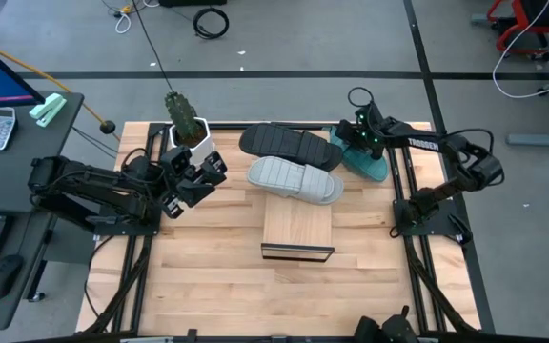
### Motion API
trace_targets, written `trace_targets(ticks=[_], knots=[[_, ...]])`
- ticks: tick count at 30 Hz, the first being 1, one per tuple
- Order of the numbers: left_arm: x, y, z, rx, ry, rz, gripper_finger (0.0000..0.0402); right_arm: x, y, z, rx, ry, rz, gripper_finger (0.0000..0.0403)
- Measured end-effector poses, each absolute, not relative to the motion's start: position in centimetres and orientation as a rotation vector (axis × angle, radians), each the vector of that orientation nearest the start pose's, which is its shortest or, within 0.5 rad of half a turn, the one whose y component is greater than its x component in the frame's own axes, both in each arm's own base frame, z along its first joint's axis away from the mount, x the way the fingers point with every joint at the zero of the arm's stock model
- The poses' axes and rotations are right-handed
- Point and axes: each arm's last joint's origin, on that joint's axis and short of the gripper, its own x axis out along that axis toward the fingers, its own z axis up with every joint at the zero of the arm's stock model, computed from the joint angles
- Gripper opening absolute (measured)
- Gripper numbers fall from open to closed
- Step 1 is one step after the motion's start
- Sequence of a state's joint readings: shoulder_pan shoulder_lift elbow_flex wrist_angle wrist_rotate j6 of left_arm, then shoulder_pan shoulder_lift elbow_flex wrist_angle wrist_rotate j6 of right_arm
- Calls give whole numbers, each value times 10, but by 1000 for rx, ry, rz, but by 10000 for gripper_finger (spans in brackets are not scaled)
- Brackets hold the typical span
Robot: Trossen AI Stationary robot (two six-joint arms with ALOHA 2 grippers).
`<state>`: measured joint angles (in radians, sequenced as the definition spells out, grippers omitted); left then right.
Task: Pick and place slides into the shelf
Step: Put the green slides on the shelf
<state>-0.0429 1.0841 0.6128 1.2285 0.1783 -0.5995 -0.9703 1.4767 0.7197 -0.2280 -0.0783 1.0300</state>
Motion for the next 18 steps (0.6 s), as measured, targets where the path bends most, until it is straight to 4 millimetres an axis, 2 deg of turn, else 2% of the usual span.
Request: trace_targets(ticks=[6, 11, 18], knots=[[212, -14, 345, -519, -667, -430, 176, 154, -221, 162, 1365, 386, -1251, 18], [212, -14, 345, -530, -665, -435, 173, 153, -221, 163, 1356, 381, -1249, 24], [212, -14, 345, -533, -662, -438, 176, 149, -218, 178, 1300, 320, -1285, 12]])
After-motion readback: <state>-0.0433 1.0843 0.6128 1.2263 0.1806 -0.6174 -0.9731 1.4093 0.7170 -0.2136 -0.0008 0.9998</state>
